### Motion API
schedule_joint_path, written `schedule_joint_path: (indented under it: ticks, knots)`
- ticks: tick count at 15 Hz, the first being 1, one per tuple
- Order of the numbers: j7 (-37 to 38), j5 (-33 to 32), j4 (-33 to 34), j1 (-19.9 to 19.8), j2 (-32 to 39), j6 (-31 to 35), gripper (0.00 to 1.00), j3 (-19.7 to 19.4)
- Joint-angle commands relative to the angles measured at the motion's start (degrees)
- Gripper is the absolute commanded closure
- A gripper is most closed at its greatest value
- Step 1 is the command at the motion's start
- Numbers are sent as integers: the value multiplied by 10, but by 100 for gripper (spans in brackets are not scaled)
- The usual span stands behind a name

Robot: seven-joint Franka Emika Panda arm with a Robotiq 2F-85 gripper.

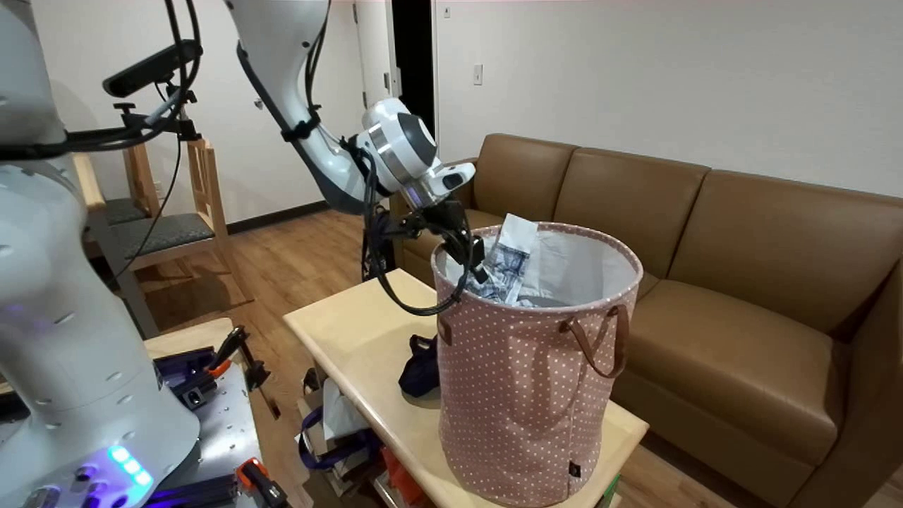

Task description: Put the pajama pants into the laundry bin

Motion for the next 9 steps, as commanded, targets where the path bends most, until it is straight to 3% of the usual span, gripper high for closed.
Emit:
schedule_joint_path:
  ticks: [1,3,4,5,7,9]
  knots:
    - [-118,67,87,-18,89,91,99,21]
    - [-205,128,119,-31,131,133,99,37]
    - [-243,148,125,-52,140,150,72,58]
    - [-285,177,125,-70,144,166,71,79]
    - [-363,225,103,-138,133,193,60,147]
    - [-444,287,62,-214,100,180,47,240]
